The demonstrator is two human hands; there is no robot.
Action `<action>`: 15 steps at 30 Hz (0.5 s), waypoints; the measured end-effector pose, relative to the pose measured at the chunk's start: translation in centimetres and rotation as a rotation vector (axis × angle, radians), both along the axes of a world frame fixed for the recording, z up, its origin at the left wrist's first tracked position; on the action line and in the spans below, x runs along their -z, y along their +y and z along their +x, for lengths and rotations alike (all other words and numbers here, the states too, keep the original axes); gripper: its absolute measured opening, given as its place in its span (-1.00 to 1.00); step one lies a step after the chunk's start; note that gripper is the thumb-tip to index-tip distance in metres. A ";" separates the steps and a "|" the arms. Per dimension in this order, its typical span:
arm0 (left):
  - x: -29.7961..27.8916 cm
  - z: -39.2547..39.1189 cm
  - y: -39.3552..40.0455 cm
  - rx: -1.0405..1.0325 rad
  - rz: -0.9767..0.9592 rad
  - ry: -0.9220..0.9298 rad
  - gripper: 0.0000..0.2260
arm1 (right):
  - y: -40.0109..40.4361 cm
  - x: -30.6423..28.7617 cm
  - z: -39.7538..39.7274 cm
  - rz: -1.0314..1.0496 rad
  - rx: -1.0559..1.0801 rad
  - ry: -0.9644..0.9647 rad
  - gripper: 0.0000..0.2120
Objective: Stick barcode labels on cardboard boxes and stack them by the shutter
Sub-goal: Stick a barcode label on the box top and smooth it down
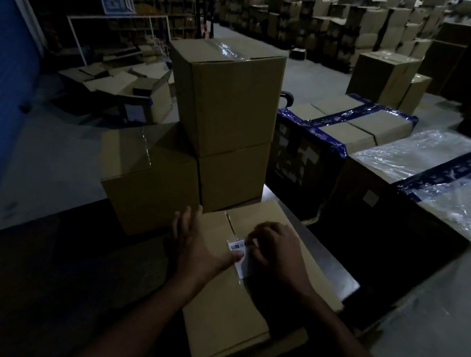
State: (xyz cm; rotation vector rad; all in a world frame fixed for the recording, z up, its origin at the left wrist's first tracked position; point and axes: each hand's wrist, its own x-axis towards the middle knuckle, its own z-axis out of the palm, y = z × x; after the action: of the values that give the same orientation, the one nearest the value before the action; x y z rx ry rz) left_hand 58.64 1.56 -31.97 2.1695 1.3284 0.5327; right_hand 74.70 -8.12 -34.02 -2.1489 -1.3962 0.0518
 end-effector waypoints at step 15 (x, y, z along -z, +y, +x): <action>1.4 0.0 0.7 0.032 0.124 0.038 0.10 | -0.2 0.4 -0.3 -0.013 -0.025 -0.062 -0.76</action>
State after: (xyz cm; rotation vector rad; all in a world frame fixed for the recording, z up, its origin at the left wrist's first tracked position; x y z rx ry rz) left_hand 58.59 2.27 -33.39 2.3079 1.3091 0.5779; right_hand 74.37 -8.36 -34.45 -2.1609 -1.4615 0.0032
